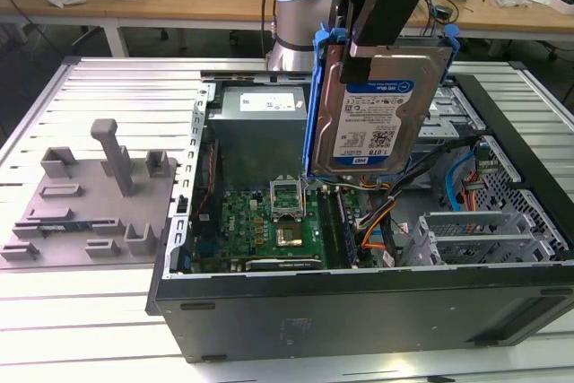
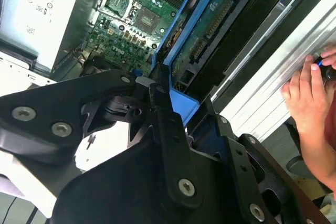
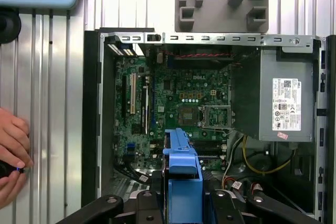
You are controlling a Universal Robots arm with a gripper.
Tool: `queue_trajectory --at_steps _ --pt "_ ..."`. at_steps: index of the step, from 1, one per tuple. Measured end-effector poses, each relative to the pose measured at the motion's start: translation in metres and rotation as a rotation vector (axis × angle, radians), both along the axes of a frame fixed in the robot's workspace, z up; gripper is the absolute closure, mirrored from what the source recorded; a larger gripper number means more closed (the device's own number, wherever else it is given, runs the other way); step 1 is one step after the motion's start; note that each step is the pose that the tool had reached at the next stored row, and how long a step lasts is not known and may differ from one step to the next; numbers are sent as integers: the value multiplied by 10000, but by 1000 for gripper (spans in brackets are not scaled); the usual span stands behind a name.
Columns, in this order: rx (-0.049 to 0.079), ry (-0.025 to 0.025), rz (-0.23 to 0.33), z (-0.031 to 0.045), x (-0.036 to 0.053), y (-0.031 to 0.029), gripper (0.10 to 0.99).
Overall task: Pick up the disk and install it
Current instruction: 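Insert the disk into the insertion slot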
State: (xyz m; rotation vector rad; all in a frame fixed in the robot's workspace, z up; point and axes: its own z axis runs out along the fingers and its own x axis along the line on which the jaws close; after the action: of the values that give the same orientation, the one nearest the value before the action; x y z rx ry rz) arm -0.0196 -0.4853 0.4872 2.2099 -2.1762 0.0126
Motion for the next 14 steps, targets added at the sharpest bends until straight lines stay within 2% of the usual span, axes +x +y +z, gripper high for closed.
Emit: queue_trajectory --at_steps 9,10,11,14 --pt "0 0 -2 0 0 0 718" --pt "36 0 -3 0 -1 -2 718" --pt "161 0 -1 0 0 -11 718" --pt "351 -1 -6 0 -1 -44 718"
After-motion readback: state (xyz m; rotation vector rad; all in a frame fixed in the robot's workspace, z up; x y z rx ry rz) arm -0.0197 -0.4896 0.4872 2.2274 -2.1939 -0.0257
